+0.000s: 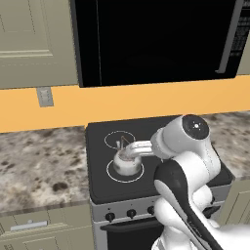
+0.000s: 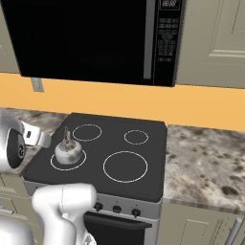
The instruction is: The kettle is done boiling. Turn off the stove, then wait for 300 timesteps before moving the kettle to the dining table.
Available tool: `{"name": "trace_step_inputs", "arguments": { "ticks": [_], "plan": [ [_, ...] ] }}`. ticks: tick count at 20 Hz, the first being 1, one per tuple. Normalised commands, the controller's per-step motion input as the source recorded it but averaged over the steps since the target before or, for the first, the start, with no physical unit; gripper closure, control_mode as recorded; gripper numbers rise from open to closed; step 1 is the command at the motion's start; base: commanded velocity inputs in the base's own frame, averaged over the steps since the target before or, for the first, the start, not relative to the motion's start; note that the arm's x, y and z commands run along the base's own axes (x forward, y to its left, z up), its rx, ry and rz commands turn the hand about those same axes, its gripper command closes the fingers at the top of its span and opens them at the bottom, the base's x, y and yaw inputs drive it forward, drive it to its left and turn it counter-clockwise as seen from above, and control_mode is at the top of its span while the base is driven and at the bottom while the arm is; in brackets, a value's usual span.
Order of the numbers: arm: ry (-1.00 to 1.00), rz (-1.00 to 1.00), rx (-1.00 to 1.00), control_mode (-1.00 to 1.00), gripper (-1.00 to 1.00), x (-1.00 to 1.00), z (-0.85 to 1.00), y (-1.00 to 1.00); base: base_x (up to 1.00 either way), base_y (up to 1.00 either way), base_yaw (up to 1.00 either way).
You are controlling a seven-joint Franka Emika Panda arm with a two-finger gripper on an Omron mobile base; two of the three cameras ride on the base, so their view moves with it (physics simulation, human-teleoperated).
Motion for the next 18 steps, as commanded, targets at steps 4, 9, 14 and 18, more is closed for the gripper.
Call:
{"name": "trace_step_inputs", "arguments": {
  "ticks": [4, 9, 14, 18],
  "plan": [
    [0.03, 0.1, 0.0, -1.0, -1.0, 0.0, 0.0, -0.06, 0.0, 0.0, 0.0],
    [0.0, 0.0, 0.0, -1.0, -1.0, 0.0, 0.0, -0.19, 0.0, 0.0, 0.0],
    [0.0, 0.0, 0.0, -1.0, -1.0, 0.0, -0.04, -0.26, 0.0, 0.0, 0.0],
    [0.0, 0.0, 0.0, -1.0, -1.0, 0.12, -0.21, -0.12, 0.0, 0.0, 0.0]
  ]
}}
